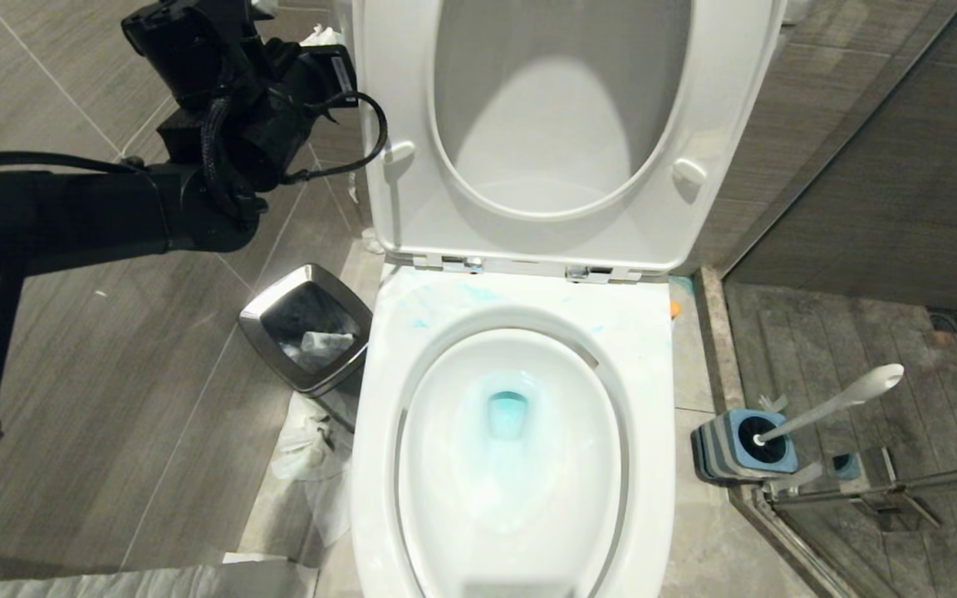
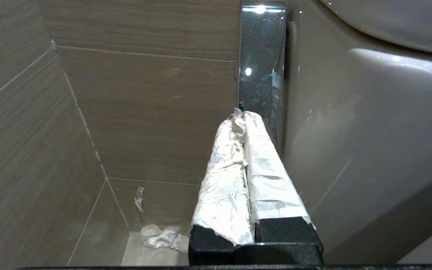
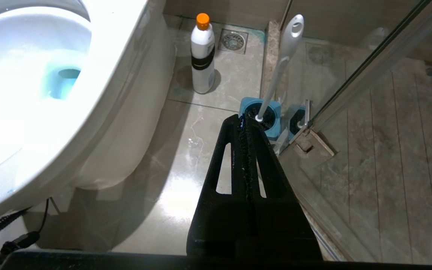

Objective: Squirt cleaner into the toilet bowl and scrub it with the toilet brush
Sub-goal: Flush the toilet

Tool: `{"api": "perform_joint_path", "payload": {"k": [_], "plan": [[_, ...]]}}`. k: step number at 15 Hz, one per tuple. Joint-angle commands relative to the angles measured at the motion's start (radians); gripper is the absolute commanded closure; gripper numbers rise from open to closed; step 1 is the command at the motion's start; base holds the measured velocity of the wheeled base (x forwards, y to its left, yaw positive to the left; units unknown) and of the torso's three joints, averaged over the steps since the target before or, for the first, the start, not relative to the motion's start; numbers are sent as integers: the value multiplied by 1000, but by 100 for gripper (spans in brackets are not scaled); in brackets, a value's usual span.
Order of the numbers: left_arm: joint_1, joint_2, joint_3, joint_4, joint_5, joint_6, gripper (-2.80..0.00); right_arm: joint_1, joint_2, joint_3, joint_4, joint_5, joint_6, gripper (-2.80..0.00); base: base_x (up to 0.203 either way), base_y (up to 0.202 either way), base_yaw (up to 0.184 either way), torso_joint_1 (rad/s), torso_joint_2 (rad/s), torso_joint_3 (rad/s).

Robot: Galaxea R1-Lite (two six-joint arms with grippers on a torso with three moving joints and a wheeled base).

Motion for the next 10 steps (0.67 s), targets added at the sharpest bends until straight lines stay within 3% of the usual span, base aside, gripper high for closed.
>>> {"api": "perform_joint_path", "payload": {"k": [1,10], "plan": [[-1,9,-1,-6,-3,0,0,0,1,25,-1,0,0,0,0,0,0,0,0,0],[-1,-22,1,-6,-1,0,0,0,1,26,-1,-1,0,0,0,0,0,0,0,0]]}}
